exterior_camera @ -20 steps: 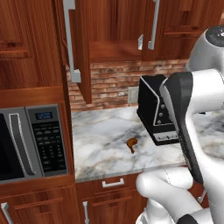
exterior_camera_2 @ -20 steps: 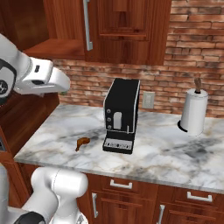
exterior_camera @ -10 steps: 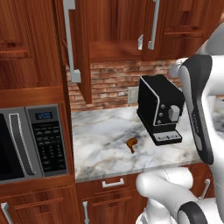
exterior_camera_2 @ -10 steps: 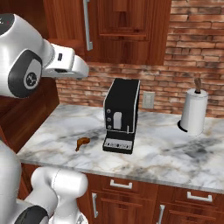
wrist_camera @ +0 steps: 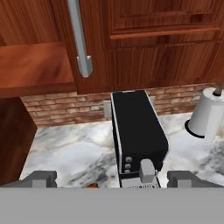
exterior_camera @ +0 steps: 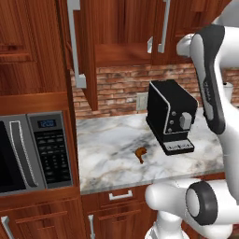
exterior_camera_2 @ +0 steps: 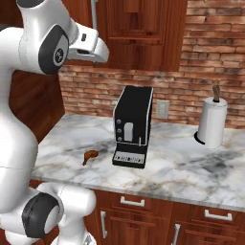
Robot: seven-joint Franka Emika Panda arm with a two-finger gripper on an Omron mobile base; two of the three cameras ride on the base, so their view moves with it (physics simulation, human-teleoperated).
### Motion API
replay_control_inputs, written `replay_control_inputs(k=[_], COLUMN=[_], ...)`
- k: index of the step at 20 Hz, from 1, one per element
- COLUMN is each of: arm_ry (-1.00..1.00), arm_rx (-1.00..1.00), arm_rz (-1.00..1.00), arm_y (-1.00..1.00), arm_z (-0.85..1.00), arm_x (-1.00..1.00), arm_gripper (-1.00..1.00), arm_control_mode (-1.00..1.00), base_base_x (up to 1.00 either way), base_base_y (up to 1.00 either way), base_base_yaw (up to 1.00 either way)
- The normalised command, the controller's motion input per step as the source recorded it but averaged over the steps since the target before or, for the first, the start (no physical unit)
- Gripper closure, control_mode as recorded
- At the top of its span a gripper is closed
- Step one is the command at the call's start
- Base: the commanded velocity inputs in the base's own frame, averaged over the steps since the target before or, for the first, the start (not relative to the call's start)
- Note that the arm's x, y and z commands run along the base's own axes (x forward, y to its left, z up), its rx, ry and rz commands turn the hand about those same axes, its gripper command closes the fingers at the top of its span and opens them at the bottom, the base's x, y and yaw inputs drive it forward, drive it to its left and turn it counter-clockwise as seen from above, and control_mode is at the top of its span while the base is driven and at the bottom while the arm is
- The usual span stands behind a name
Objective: Retrieve the tupperware from the cabinet, then place the raw meat into the tupperware to avoid contamination.
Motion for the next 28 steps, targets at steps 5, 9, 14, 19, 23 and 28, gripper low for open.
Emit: replay_control_inputs(k=[5,9,14,19,23,28], arm_ry=[0.0,0.0,-0.02,0.0,-0.01,-0.01], arm_rx=[0.0,-0.05,-0.07,0.0,0.0,0.0], arm_rz=[0.04,0.01,0.0,0.0,0.0,0.0], arm_y=[0.04,0.13,0.27,0.07,-0.01,-0.01], arm_z=[0.22,0.01,-0.02,0.0,-0.01,-0.02], arm_x=[0.59,0.54,0.56,0.61,0.57,0.5], arm_gripper=[-1.0,-1.0,-1.0,-1.0,-1.0,-1.0], arm_control_mode=[-1.0,-1.0,-1.0,-1.0,-1.0,-1.0], base_base_x=[0.0,0.0,0.0,0.0,0.0,0.0], base_base_y=[0.0,0.0,0.0,0.0,0.0,0.0], base_base_yaw=[0.0,0.0,0.0,0.0,0.0,0.0])
